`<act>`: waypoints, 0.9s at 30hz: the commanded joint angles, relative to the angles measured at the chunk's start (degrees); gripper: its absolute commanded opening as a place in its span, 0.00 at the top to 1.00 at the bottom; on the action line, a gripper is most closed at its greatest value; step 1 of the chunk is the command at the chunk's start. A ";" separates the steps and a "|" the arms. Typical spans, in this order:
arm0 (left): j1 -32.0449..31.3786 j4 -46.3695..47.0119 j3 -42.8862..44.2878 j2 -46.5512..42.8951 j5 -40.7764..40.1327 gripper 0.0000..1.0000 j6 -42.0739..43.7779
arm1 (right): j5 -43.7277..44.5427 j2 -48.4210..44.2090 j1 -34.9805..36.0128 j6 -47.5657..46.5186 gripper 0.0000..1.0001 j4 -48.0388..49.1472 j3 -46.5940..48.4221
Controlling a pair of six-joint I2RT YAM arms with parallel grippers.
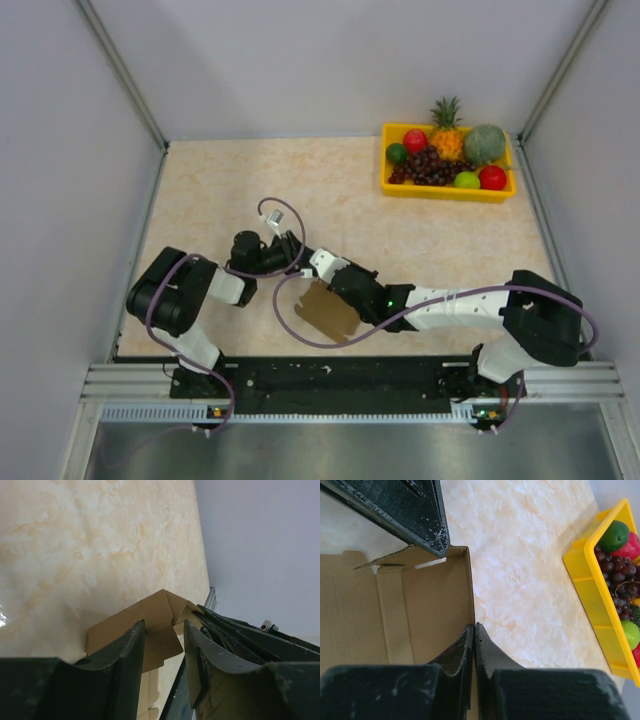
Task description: Fold the paper box
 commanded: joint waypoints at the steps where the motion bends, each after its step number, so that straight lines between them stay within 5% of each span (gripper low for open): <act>1: 0.01 -7.73 0.58 -5.42 -0.14 0.58 10.92 | -0.06 -1.76 0.61 0.32 1.00 2.39 0.11; 10: 2.64 6.21 -4.34 -4.74 2.40 0.53 7.43 | -0.06 -2.72 0.61 0.58 1.00 2.31 -0.42; 23: 5.37 35.05 -8.13 9.86 3.72 0.78 -7.35 | -0.50 -2.55 0.61 0.06 1.00 2.22 -0.24; 27: 5.46 34.70 -8.47 8.73 3.90 0.66 -5.77 | -0.42 -2.37 0.61 0.23 1.00 2.04 -0.33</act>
